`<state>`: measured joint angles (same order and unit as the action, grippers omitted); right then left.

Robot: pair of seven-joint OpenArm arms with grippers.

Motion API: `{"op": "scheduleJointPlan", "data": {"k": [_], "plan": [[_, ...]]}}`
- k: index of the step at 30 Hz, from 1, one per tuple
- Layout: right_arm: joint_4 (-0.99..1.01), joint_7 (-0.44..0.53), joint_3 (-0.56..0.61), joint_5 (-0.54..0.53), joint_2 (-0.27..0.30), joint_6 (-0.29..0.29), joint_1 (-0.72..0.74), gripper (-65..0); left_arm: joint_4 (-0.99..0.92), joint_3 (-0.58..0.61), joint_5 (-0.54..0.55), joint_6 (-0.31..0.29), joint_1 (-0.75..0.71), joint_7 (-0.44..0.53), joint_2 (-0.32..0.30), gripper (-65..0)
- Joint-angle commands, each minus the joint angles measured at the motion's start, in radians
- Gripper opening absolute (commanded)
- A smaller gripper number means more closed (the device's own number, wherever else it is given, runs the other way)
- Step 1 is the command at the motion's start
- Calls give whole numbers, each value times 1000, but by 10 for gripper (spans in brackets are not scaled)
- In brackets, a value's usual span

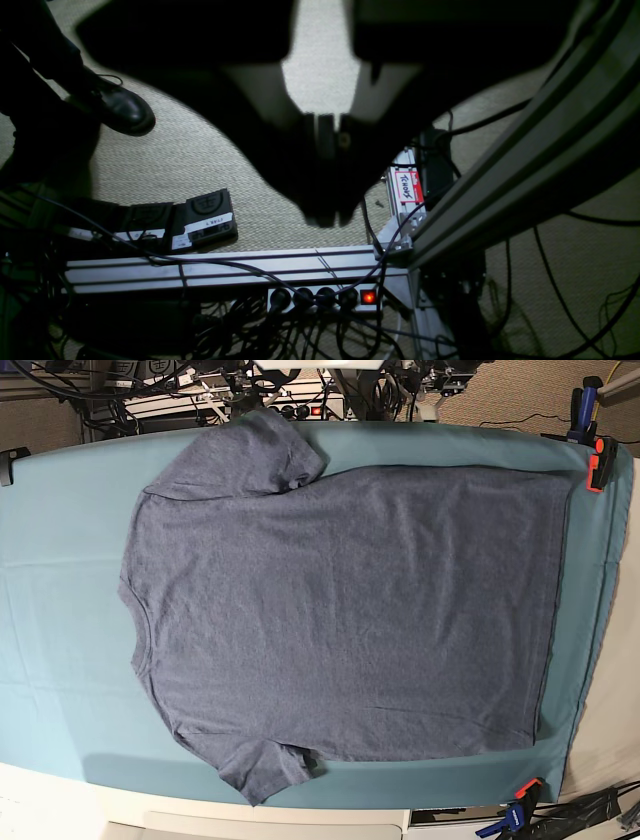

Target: Fold the T-shirt properly

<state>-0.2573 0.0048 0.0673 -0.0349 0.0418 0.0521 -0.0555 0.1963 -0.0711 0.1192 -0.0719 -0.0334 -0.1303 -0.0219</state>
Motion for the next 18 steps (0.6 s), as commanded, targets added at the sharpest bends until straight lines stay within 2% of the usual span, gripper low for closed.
{"op": "scheduleJointPlan", "data": {"k": [1,18], "plan": [[-5,14,-3,-1,6,3,3,-650,4,3,-3,-8,0,-1,3,-650],[-5,2,-3,-1,9,3,-6,-650,5,3,-3,-8,-12,-1,2,-650]]}}
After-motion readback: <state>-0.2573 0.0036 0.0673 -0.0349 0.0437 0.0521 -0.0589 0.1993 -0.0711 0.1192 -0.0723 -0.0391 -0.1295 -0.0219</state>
